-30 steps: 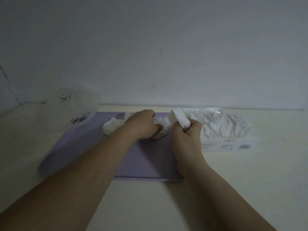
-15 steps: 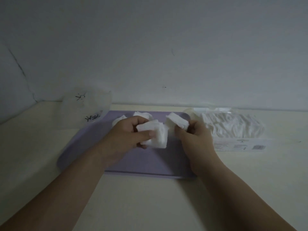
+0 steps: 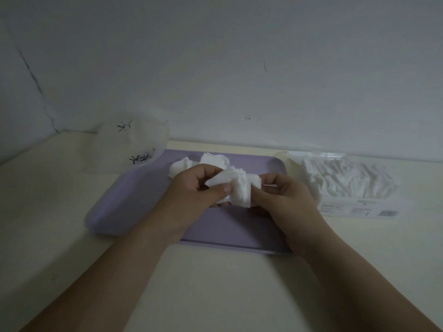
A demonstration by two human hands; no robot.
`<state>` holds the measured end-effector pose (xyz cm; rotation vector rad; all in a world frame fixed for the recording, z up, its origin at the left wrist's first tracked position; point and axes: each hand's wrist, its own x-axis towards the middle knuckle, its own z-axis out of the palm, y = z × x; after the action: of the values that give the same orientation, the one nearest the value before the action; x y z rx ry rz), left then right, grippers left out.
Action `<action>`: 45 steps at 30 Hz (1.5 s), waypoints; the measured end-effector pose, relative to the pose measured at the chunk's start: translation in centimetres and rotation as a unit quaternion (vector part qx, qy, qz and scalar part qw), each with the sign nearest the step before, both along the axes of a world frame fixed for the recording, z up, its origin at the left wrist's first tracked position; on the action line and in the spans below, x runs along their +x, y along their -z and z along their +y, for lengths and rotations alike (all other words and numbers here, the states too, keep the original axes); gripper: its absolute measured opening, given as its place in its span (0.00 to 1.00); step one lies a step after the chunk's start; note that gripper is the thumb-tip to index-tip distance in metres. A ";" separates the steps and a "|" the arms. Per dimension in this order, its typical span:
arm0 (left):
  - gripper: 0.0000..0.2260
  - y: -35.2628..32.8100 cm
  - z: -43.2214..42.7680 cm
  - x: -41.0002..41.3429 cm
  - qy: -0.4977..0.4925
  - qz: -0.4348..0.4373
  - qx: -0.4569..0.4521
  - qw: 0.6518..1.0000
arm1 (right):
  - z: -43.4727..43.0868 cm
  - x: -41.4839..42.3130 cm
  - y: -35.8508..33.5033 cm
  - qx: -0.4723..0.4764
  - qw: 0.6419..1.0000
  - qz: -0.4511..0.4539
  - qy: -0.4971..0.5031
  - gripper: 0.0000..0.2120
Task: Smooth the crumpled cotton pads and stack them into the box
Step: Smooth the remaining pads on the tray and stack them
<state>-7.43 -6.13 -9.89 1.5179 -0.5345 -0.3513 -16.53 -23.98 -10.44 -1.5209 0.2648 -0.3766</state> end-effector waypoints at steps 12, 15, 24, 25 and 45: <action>0.05 0.0 -0.2 -0.4 -0.039 0.019 -0.036 0.998 | -0.1 0.1 0.0 0.076 0.996 -0.011 -0.041 0.14; 0.05 0.0 -0.2 -0.4 -0.021 0.041 -0.067 0.997 | -0.2 0.1 -0.1 0.090 0.994 -0.021 -0.050 0.13; 0.10 -0.5 0.8 0.4 -0.002 0.087 -0.152 0.984 | -0.3 0.3 0.3 0.039 0.998 -0.040 0.037 0.10; 0.10 -0.6 0.8 0.3 0.009 0.082 -0.150 0.985 | -0.2 0.3 0.3 0.038 0.998 -0.041 0.035 0.10; 0.06 -0.2 -0.1 -0.4 -0.082 -0.040 0.012 0.996 | 0.2 -0.3 -0.1 0.026 0.998 -0.055 -0.021 0.09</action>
<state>-7.79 -6.24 -9.69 1.5930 -0.4668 -0.1705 -16.79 -23.77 -10.38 -1.4476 0.1538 -0.4161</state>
